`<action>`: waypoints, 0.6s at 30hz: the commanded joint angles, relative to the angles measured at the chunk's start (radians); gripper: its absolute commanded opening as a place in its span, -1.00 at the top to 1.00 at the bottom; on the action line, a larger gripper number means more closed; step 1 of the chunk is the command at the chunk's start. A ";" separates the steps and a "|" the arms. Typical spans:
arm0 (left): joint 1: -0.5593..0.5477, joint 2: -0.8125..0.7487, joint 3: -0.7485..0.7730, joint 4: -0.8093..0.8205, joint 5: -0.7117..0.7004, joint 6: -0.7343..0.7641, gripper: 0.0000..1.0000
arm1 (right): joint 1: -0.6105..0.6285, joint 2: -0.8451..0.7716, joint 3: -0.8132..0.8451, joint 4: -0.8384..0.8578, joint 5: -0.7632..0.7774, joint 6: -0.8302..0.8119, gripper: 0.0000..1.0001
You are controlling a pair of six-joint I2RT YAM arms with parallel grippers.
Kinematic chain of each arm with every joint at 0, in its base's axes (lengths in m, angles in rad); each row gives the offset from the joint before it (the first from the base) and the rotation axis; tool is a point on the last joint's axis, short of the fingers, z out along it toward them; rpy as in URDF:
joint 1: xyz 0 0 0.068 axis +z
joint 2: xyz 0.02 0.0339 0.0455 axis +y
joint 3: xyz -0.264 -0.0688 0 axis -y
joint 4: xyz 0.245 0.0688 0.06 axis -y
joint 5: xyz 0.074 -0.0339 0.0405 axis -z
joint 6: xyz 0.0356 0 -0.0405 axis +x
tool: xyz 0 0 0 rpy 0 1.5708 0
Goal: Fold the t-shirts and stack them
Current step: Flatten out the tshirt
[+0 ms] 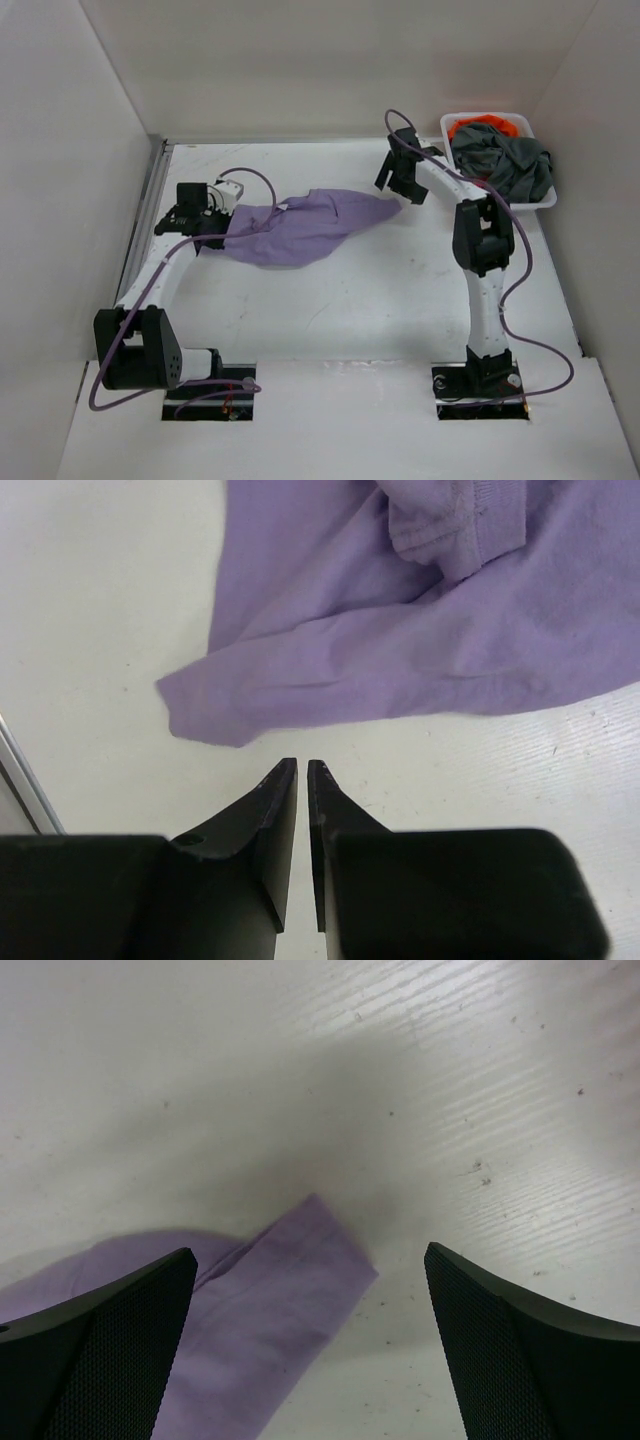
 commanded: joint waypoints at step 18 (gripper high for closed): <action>-0.004 0.034 0.075 0.042 0.002 0.022 0.77 | 0.034 0.182 0.227 -0.284 -0.104 -0.001 -0.24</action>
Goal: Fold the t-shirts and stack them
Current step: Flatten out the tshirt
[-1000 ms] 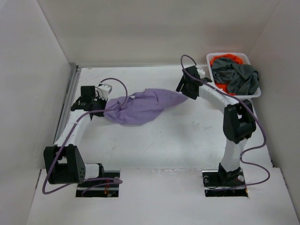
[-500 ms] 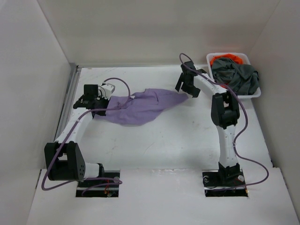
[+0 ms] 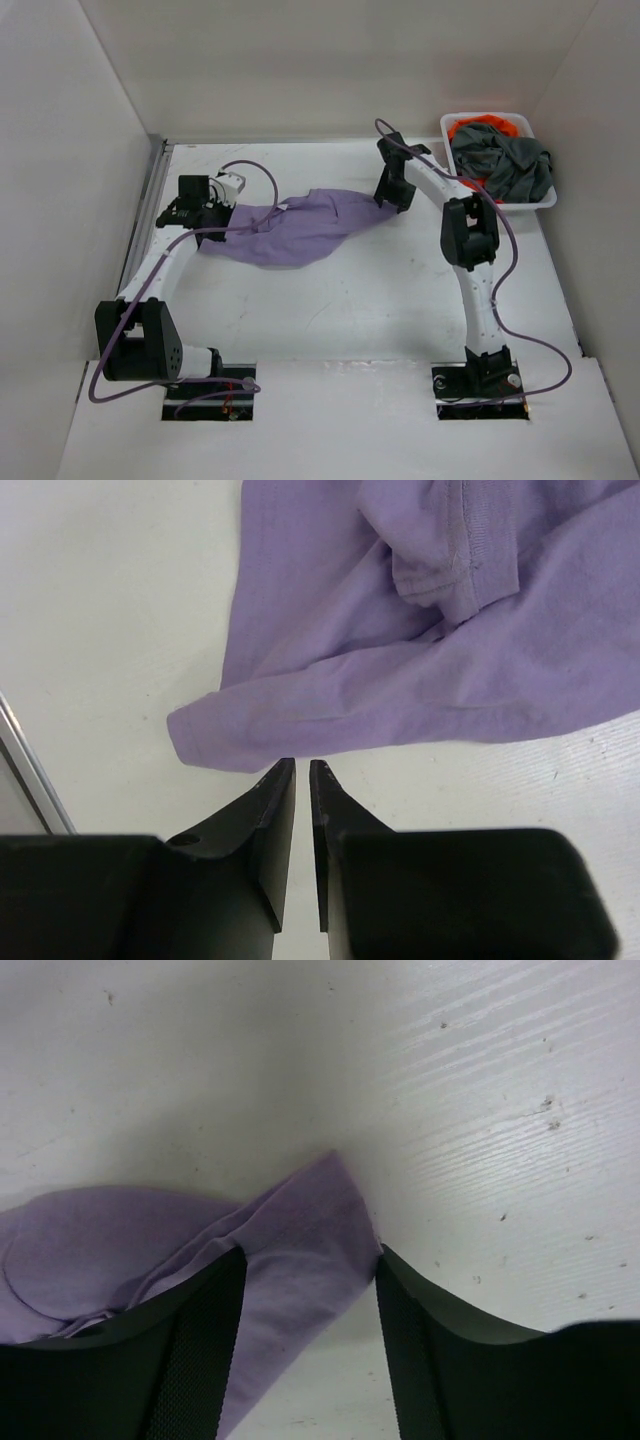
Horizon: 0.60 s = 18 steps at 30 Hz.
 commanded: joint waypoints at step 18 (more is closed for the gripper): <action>0.068 -0.060 -0.060 0.008 0.003 0.055 0.60 | 0.077 -0.617 -0.757 0.365 -0.162 -0.024 1.00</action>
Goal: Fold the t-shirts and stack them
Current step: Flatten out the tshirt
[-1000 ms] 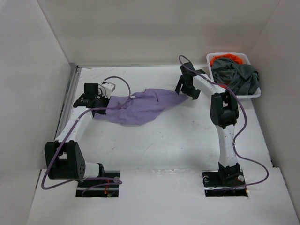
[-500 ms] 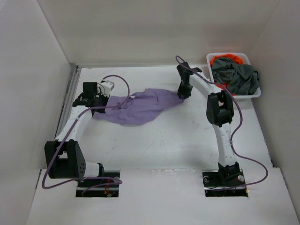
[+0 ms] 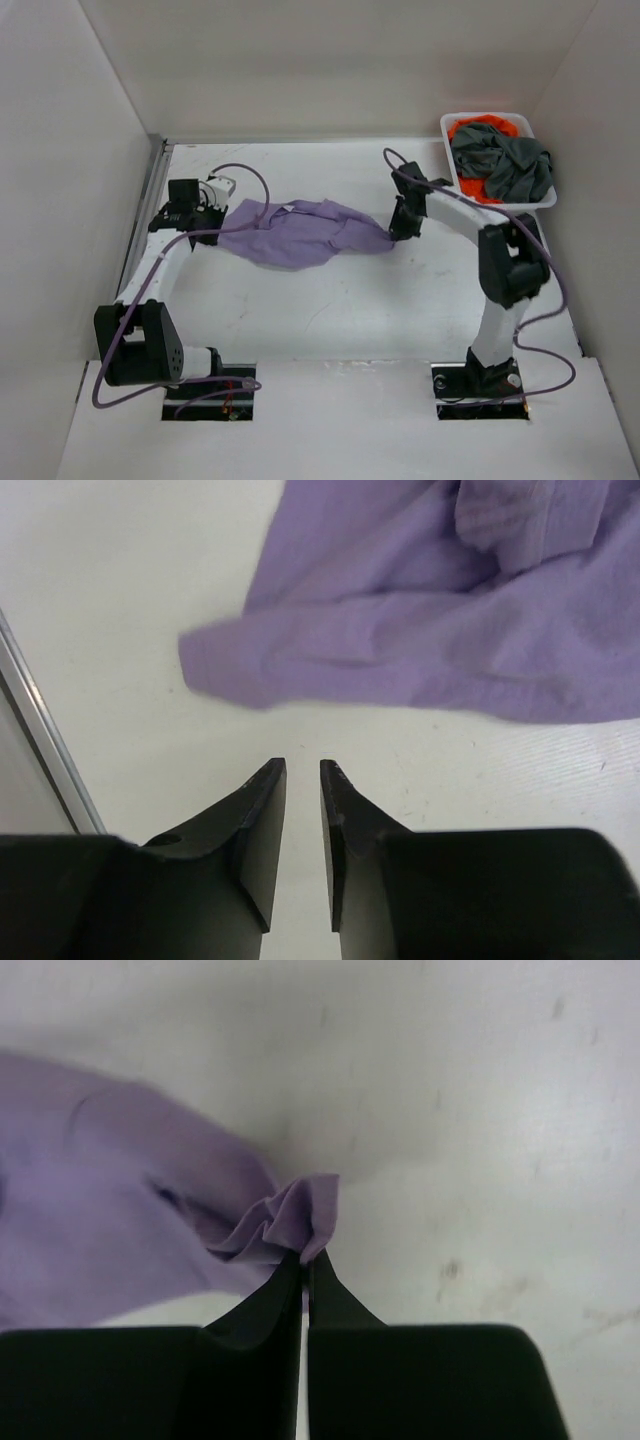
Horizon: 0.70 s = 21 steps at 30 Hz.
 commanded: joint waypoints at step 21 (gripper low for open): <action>0.086 0.111 0.031 0.090 0.036 -0.054 -0.20 | 0.228 -0.646 -0.690 0.297 0.051 0.171 1.00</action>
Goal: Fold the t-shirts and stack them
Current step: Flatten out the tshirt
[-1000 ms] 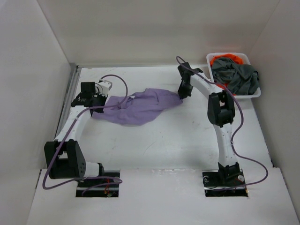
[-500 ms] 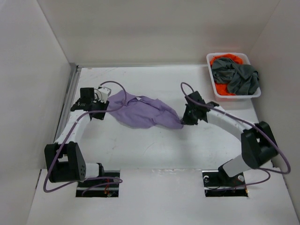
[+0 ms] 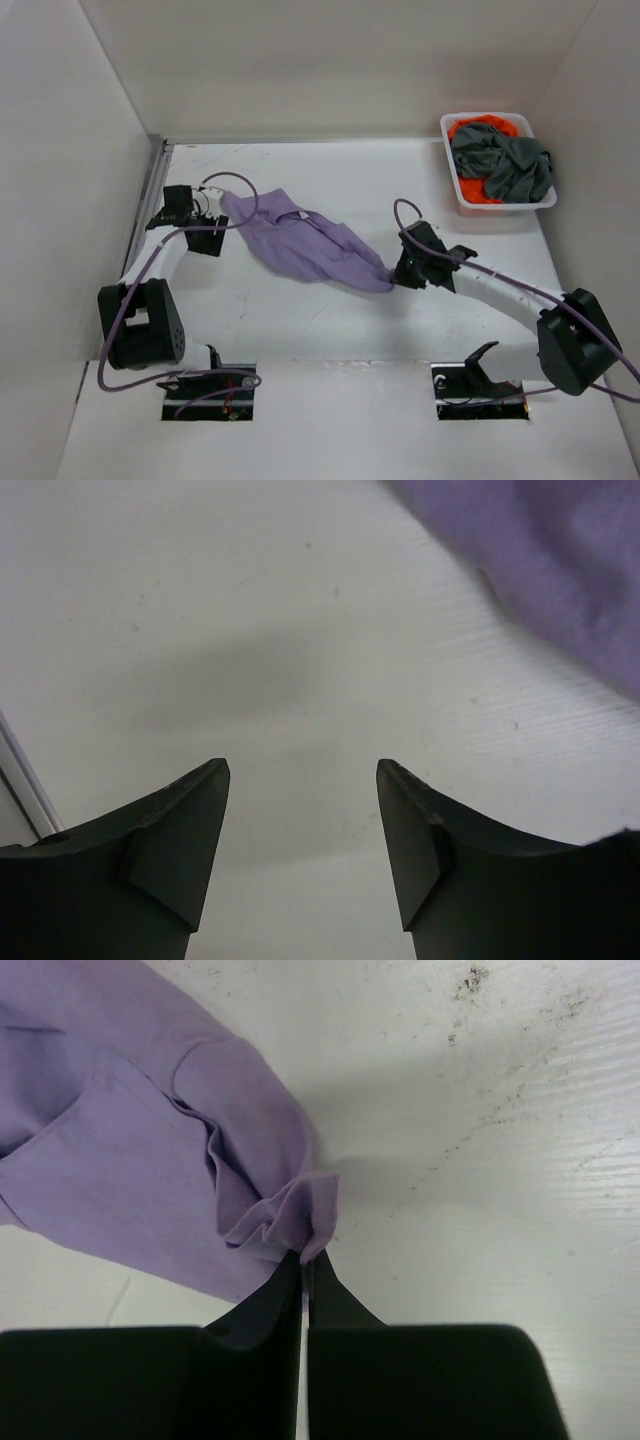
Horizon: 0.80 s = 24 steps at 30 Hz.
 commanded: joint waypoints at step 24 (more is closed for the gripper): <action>-0.085 0.779 0.763 0.048 0.050 -0.232 -0.04 | -0.038 0.111 0.143 0.019 0.004 -0.133 1.00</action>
